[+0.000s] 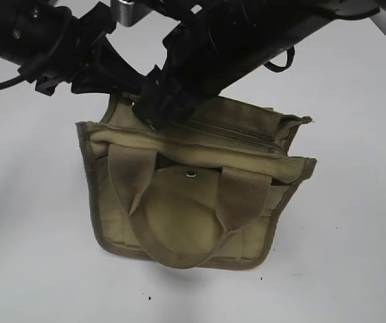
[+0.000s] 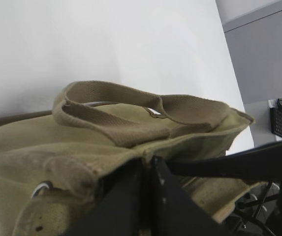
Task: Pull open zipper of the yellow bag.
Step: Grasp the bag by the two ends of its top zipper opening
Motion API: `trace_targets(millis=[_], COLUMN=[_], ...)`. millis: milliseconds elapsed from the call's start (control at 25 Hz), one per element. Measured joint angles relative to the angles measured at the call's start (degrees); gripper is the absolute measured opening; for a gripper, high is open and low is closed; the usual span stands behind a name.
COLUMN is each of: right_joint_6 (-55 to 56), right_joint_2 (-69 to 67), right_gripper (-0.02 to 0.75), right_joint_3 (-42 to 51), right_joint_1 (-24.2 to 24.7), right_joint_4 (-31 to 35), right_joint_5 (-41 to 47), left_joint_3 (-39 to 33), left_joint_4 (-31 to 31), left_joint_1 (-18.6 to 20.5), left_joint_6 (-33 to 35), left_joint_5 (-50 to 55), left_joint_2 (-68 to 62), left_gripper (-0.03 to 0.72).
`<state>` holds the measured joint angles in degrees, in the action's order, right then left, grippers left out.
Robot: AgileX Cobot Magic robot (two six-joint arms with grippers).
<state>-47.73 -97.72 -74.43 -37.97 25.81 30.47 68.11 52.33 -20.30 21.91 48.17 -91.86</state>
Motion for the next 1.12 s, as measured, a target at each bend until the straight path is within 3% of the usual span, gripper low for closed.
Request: trace_targets(millis=[280,400,600,1120], right_joint_6=[3.90,4.91,5.08,7.97], right_joint_2=[-2.54,-2.76,-2.89,2.80], right_gripper=[0.352,0.265,0.050,0.036], right_joint_3=[-0.30,-0.32,-0.50,-0.81], right_joint_1=[-0.66,-0.66,-0.66,0.22], right_joint_4=[-5.32,-6.76,-7.58,-10.27], right_joint_5=[-0.74,-0.66,1.10,9.79], left_joint_3=[0.00,0.00,0.00,0.25], left_joint_4=[-0.29,-0.29,-0.35,2.30], left_joint_1=[0.00,0.00,0.00,-0.68], left_joint_6=[0.00,0.00,0.00,-0.09], left_joint_5=[0.36,0.51,0.81,3.30], left_joint_2=[-0.44,-0.44,-0.47,-0.47], left_gripper=[0.004,0.004,0.003,0.003])
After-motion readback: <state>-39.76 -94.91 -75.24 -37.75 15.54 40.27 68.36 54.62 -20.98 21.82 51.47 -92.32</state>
